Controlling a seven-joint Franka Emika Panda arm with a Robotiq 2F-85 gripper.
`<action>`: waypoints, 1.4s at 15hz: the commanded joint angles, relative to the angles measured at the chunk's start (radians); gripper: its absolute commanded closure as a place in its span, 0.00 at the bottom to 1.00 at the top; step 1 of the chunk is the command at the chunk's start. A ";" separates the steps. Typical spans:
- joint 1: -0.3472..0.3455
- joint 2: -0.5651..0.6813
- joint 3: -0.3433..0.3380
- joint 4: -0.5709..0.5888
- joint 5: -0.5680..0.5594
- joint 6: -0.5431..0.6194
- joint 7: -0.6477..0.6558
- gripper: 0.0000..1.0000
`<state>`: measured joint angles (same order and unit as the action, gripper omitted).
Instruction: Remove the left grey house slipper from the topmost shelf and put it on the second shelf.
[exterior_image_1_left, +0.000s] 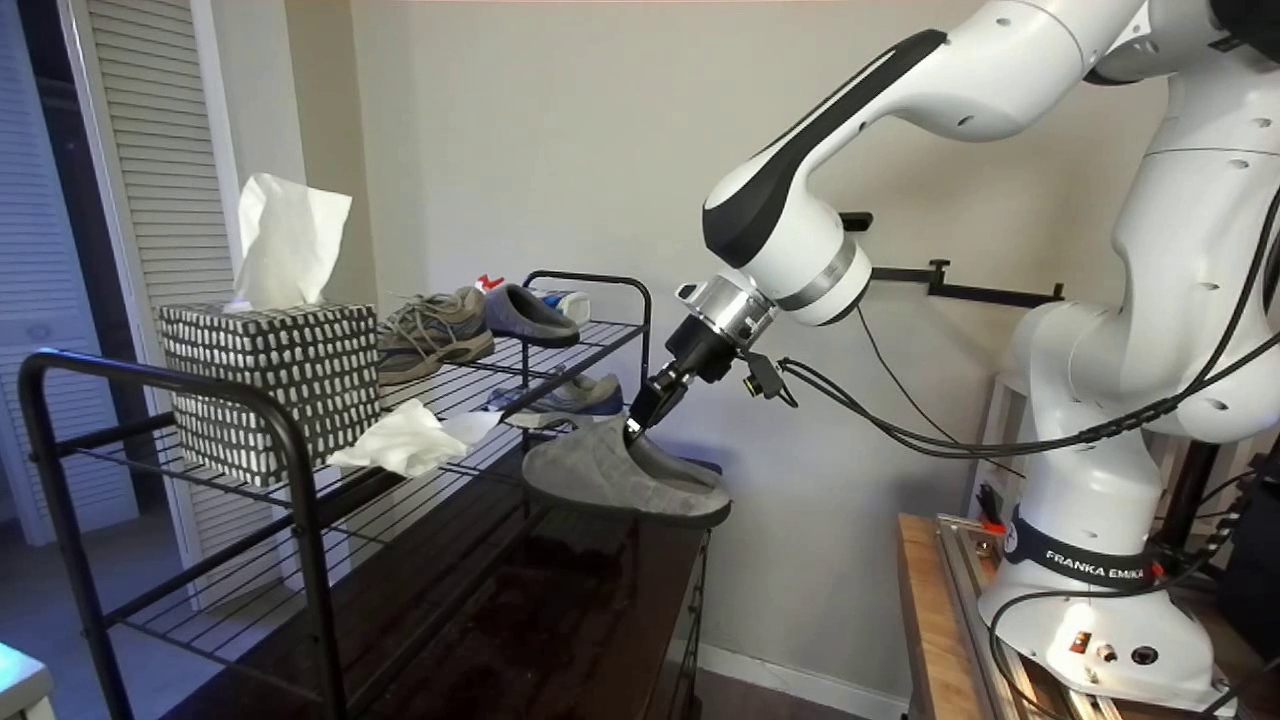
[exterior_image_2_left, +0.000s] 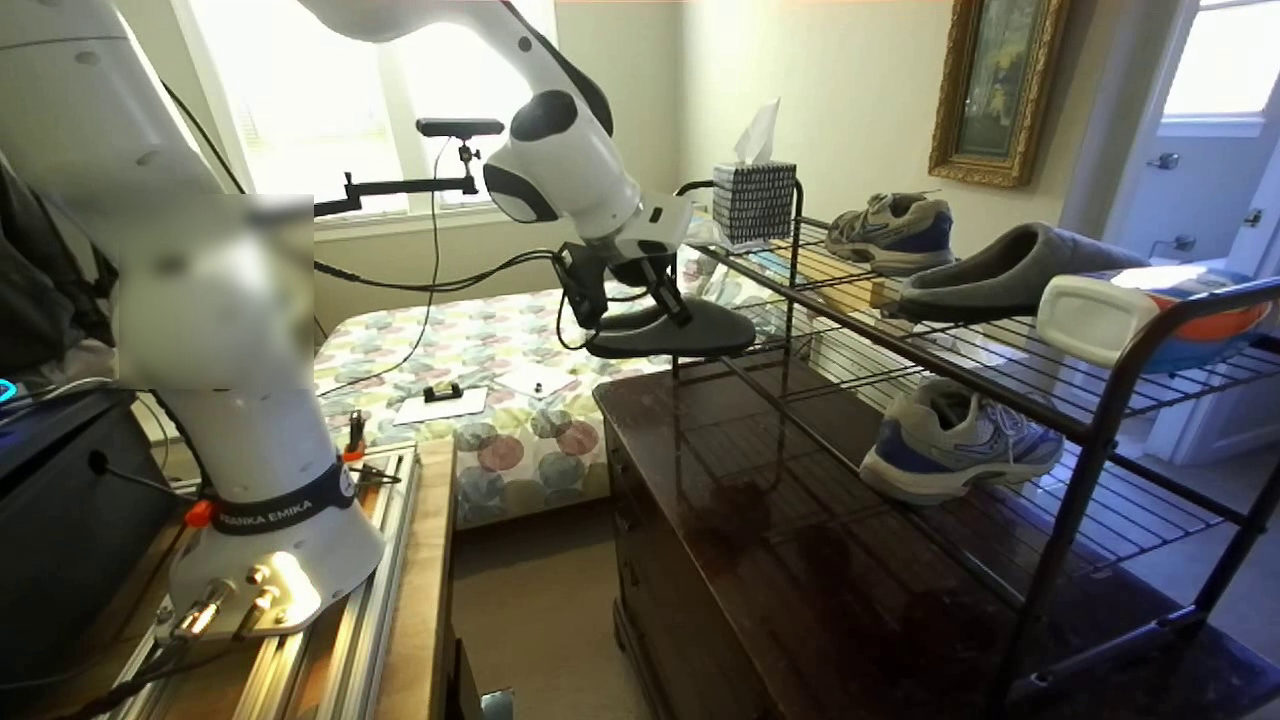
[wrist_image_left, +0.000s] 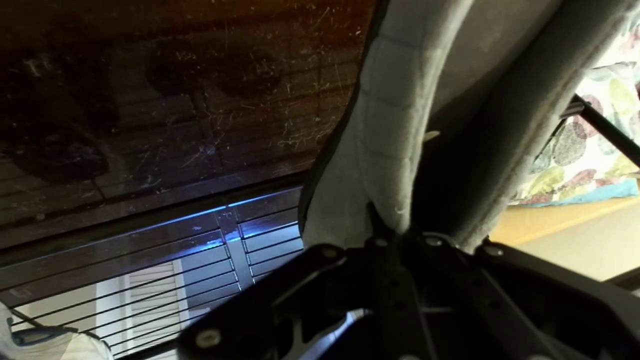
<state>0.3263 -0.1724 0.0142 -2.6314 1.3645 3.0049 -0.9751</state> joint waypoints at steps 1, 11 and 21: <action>0.018 0.029 0.002 0.036 0.088 0.058 -0.070 0.99; 0.013 0.133 0.003 0.183 0.420 0.070 -0.418 0.99; 0.017 0.312 -0.036 0.403 0.869 0.086 -0.906 0.99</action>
<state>0.3385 0.0679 0.0028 -2.3224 2.0927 3.0703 -1.7330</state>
